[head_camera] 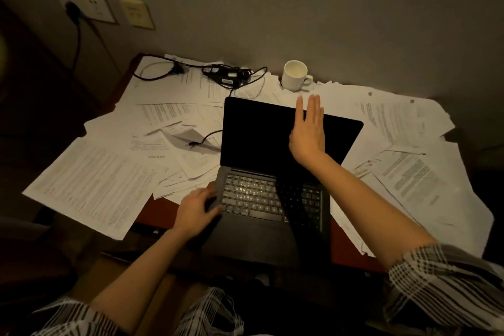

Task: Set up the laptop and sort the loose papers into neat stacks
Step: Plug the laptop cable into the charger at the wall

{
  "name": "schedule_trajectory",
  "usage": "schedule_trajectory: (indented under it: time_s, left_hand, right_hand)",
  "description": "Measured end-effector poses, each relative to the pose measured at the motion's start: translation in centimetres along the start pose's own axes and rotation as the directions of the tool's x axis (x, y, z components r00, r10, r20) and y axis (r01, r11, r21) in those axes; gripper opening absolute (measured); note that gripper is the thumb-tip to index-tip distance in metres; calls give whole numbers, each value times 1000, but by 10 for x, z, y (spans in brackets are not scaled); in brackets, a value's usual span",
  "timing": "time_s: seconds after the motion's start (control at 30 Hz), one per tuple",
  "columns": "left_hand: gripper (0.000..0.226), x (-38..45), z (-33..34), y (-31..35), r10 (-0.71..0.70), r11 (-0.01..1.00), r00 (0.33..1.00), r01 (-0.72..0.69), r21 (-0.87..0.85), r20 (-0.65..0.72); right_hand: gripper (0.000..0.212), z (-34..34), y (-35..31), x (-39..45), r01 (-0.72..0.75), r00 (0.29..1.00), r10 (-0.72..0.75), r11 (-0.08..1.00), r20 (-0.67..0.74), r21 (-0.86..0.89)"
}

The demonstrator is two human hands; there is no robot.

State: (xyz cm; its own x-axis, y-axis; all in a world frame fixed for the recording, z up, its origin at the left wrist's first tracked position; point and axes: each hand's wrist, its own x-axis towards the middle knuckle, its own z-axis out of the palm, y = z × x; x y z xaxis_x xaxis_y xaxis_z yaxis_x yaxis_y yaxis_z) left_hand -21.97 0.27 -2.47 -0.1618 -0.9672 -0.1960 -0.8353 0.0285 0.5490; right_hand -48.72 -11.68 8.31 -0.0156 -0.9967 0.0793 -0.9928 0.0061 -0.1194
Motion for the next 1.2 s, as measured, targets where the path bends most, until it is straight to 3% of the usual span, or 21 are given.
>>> schedule_trajectory:
  time_s: [0.1, 0.17, 0.23, 0.3, 0.4, 0.47, 0.53, 0.6, 0.63, 0.67, 0.77, 0.87, 0.93, 1.0, 1.1, 1.2]
  left_hand:
    - [35, 37, -29, 12, -41, 992, 973, 13, -124, -228]
    - [35, 66, -46, 19, -9, 994, 933, -30, -102, -360]
    - [36, 95, -63, 27, -12, 995, 914, -29, -95, -405]
    - [42, 124, -74, 32, -14, 999, 944, 23, 26, -330]
    - [46, 153, -83, 31, -48, 898, 998, 65, 436, -51]
    - [37, 163, -87, 30, -77, 857, 997, 65, 512, 2]
    - [33, 171, -97, 31, -86, 913, 996, 94, 397, -38]
    - [27, 180, -117, 38, -163, 986, 983, 166, 30, -83]
    - [23, 186, -130, 45, -214, 960, 973, 194, -201, -84]
    - [20, 192, -146, 56, -245, 905, 963, 188, -381, -108]
    - [12, 208, -193, 101, -285, 725, 939, 80, -684, -193]
    - [23, 213, -221, 154, -167, 303, 984, 112, -946, 62]
    - [28, 208, -222, 188, -60, 33, 978, 201, -979, 199]
    - [30, 200, -210, 218, -15, -142, 967, 250, -958, 255]
    - [29, 186, -178, 255, 64, -266, 932, 359, -895, 356]
    - [28, 178, -156, 284, 88, -159, 935, 354, -922, 344]
  right_hand:
    - [79, 5, -10, -36, 123, 984, -103, 983, -145, 135]
    - [74, 13, -16, -60, 171, 980, -142, 956, -137, 236]
    - [64, 25, -16, -82, 156, 988, -145, 930, -57, 332]
    - [56, 37, -11, -97, 113, 989, -142, 909, 42, 400]
    - [48, 44, -2, -107, 34, 979, -122, 889, 164, 456]
    - [42, 42, 3, -104, -4, 970, -112, 878, 215, 478]
    - [34, 36, 7, -96, -27, 961, -113, 872, 253, 489]
    - [29, 28, 9, -88, -55, 949, -114, 859, 295, 509]
    - [28, 24, 9, -83, -68, 945, -115, 847, 307, 527]
    - [27, 19, 9, -78, -80, 942, -116, 833, 314, 548]
    - [26, -3, 3, -58, -88, 943, -134, 781, 303, 618]
    - [26, -32, -9, -31, -147, 953, -115, 637, 282, 757]
    - [25, -51, -15, -15, -209, 958, -69, 501, 280, 840]
    - [23, -69, -20, -1, -225, 968, -11, 414, 252, 882]
    - [21, -94, -24, 18, -260, 965, 39, 232, 259, 937]
    - [26, -114, -16, 34, -390, 919, 52, -34, 391, 920]
